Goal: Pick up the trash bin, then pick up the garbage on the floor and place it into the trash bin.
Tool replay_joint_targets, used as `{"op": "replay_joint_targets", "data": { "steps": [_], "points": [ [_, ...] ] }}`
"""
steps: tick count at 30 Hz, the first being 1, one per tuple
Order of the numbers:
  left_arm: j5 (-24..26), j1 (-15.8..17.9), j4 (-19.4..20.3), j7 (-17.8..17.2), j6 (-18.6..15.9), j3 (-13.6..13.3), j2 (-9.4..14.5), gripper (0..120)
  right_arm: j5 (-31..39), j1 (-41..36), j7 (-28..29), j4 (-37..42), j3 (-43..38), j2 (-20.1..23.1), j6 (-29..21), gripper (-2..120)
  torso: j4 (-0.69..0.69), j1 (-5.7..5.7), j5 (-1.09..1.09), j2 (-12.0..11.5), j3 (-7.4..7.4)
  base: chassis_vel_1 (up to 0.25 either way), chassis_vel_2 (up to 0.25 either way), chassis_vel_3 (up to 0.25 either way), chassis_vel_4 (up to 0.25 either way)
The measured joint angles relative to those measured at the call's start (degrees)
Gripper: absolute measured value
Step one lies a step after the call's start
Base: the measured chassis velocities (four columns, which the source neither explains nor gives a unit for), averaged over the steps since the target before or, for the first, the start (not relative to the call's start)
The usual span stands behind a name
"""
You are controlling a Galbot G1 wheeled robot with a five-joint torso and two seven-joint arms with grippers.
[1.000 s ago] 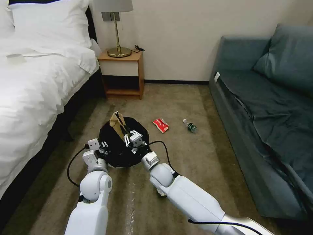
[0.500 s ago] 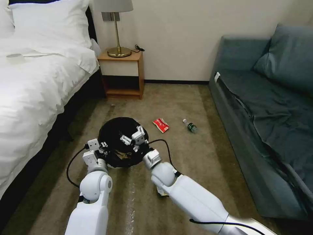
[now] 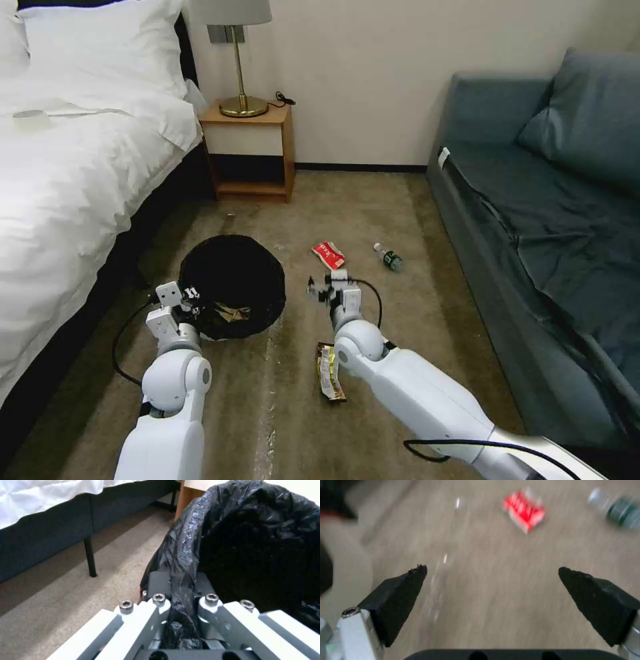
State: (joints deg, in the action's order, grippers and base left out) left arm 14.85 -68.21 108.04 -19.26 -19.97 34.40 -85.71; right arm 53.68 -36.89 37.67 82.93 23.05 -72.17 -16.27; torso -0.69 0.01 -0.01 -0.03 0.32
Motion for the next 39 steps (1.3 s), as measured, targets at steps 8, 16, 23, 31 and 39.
{"op": "replay_joint_targets", "data": {
  "steps": [8, 16, 23, 31, 39],
  "points": [
    [-0.32, -0.45, -0.06, 0.15, 0.18, -0.41, -0.32, 5, 9.66, -0.03, 2.68, 3.21, 2.16, 1.52, -12.17, 100, 0.0, 0.0, 0.0, 0.0, 0.0, 0.0, 0.0, 0.0, 0.0],
    [-0.61, -0.38, -0.26, 0.15, 0.27, -1.18, -0.43, 5, 6.61, -4.62, -1.57, 0.09, 0.11, 1.46, -16.6, 100, 0.0, 0.0, 0.01, 0.0, 0.0, 0.0, 0.0, 0.0, 0.0],
    [-1.31, -1.4, 0.37, 0.06, 0.17, -1.33, -0.55, 5, 0.44, -6.1, -6.22, -5.27, -2.69, -0.04, -14.66, 100, 0.0, 0.0, 0.0, 0.0, 0.0, 0.0, 0.0, 0.0, 0.0],
    [-1.94, -1.73, 0.3, 0.09, 0.21, -1.33, -0.8, 5, -4.58, -7.44, -9.98, -9.55, -3.57, -1.64, -11.89, 100, 0.0, 0.0, 0.0, 0.0, 0.0, 0.0, 0.0, 0.0, 0.0],
    [-2.6, -1.79, 0.24, 0.11, 0.26, -2.01, -1.23, 5, -8.88, -8.63, -13.01, -14.06, -5.31, -2.75, -9.36, 100, 0.0, 0.0, 0.0, 0.0, 0.0, 0.0, 0.0, 0.0, 0.0]
  ]
}}
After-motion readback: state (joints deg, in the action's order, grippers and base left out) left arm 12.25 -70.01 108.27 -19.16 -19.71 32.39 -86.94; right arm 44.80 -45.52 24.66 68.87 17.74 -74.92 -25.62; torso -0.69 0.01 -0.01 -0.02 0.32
